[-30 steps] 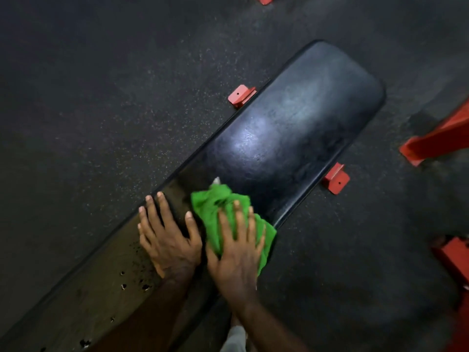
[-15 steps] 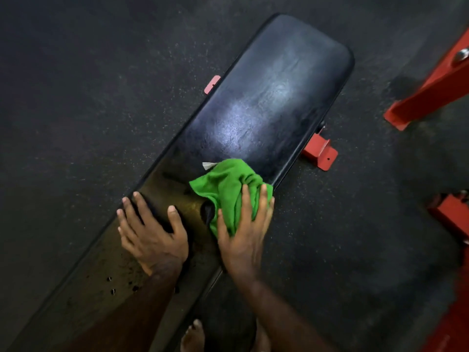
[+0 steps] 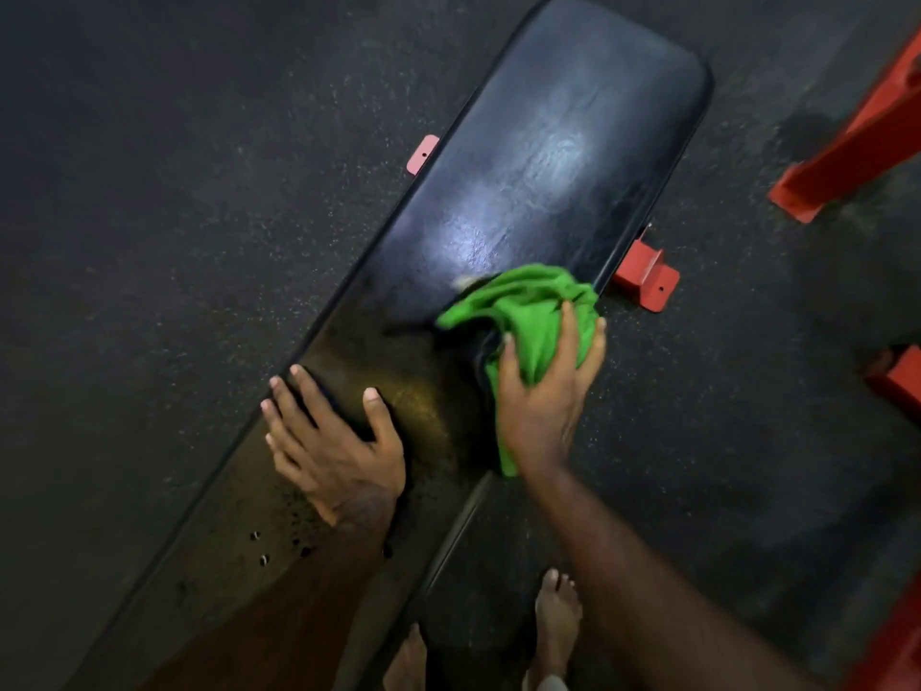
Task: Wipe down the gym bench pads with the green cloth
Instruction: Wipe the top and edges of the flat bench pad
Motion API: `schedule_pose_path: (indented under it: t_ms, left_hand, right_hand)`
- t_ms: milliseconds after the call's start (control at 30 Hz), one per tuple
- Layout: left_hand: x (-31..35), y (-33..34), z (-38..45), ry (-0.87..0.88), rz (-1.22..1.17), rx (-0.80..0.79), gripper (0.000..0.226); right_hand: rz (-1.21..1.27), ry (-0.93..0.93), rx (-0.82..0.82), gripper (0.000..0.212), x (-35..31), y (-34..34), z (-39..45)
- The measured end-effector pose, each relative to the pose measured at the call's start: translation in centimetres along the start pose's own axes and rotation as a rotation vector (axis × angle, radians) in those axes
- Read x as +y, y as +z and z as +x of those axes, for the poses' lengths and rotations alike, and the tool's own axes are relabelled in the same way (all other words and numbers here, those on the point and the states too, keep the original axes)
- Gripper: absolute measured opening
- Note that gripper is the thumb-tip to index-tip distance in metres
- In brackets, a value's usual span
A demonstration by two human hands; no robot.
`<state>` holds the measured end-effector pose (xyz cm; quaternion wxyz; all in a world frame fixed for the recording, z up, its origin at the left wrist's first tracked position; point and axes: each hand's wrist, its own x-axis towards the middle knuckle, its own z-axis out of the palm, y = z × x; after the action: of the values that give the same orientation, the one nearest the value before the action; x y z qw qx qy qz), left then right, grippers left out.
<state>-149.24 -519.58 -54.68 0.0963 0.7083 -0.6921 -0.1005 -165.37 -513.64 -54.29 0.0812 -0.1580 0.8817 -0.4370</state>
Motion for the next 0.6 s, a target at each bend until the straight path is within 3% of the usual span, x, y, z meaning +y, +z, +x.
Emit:
schedule_pose_path:
  t_ms: [100, 233, 300, 433, 500, 600]
  left_hand:
    - [0.1, -0.1, 0.0, 0.005, -0.003, -0.009, 0.081]
    - [0.2, 0.0, 0.0, -0.010, -0.017, 0.023, 0.080]
    - [0.1, 0.0, 0.0, 0.005, -0.011, 0.026, 0.080]
    - [0.1, 0.0, -0.2, 0.013, 0.002, 0.018, 0.079]
    - [-0.1, 0.2, 0.0, 0.006, 0.005, 0.026, 0.079]
    - [0.0, 0.3, 0.0, 0.009, -0.018, 0.047, 0.078]
  right_hand:
    - [-0.010, 0.138, 0.125, 0.072, -2.1, 1.3, -1.2]
    - [-0.051, -0.054, -0.110, 0.071, -0.6, -0.6, -8.6]
    - [-0.033, -0.079, -0.146, 0.073, 0.2, -0.8, -8.1]
    - [0.000, 0.097, 0.070, 0.076, -0.9, 0.9, -4.1]
    - [0.021, 0.144, 0.099, 0.078, -1.9, 1.1, -5.9]
    - [0.026, 0.085, -0.087, 0.080, -1.2, -0.7, -12.2]
